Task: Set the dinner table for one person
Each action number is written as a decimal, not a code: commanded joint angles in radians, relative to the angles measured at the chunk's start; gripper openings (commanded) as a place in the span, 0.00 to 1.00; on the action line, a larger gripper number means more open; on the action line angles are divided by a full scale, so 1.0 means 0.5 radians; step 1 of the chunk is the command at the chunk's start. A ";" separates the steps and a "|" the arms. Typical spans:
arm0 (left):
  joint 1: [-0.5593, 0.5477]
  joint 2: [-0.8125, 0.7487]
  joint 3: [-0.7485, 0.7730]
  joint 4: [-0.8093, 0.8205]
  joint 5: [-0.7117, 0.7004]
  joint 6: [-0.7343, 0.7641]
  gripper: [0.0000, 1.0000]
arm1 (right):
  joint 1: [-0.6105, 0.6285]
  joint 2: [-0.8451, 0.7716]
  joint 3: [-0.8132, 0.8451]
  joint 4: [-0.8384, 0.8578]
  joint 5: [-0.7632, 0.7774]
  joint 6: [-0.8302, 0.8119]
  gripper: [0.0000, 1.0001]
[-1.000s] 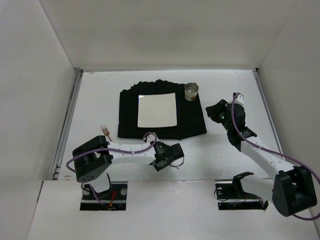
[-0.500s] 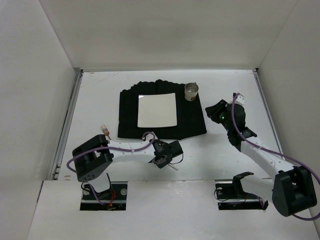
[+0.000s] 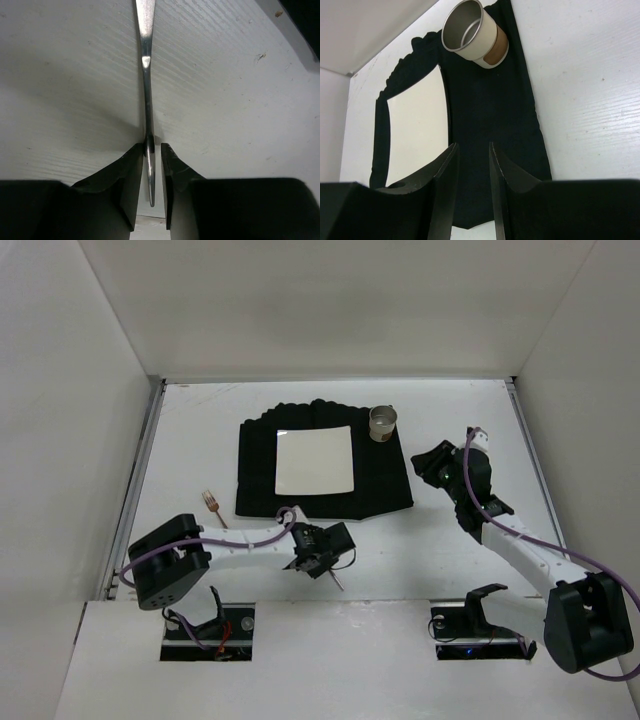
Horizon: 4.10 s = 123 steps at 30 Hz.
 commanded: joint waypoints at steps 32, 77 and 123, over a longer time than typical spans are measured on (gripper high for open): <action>-0.441 -0.381 0.214 -0.799 -0.476 0.368 0.02 | -0.047 -0.035 -0.040 0.183 -0.022 0.031 0.37; 0.501 1.080 1.669 0.452 -0.065 1.881 0.02 | -0.120 -0.008 -0.086 0.214 0.006 0.068 0.38; 0.332 0.838 1.383 0.603 -0.169 2.028 0.06 | -0.129 -0.011 -0.098 0.220 0.018 0.077 0.38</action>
